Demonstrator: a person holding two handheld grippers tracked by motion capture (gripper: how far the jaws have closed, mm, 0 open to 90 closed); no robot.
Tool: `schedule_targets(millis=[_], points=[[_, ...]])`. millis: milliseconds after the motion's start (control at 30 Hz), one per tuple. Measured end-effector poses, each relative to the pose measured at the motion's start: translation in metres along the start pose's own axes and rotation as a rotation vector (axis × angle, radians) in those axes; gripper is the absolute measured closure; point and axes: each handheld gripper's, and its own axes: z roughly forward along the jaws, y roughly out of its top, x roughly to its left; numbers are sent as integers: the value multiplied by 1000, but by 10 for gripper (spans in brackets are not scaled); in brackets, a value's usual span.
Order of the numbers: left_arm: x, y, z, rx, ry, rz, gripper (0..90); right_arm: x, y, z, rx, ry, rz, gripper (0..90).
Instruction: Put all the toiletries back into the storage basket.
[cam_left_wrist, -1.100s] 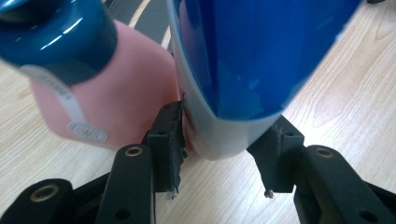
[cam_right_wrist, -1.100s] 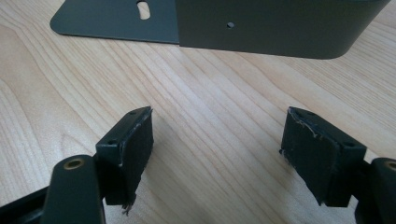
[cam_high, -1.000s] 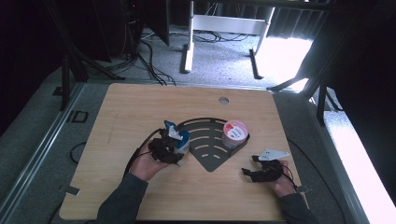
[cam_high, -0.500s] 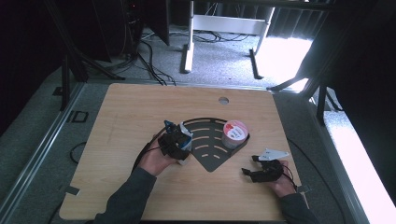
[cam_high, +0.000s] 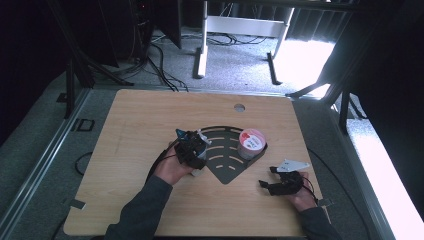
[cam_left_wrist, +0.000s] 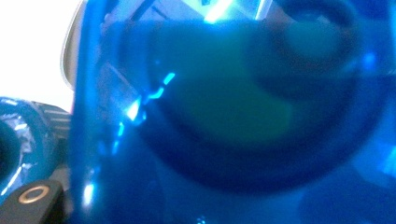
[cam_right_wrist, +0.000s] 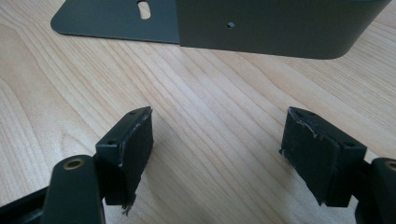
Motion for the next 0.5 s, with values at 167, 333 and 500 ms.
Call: schedule_targets(millis=[167, 333, 500], points=[[1, 3, 3, 18, -5, -4, 517, 0, 0, 0, 0, 0, 1, 247], [1, 4, 4, 20, -11, -2, 519, 0, 0, 0, 0, 0, 0, 247], [1, 5, 6, 26, -11, 0, 519, 0, 0, 0, 1, 0, 1, 247]])
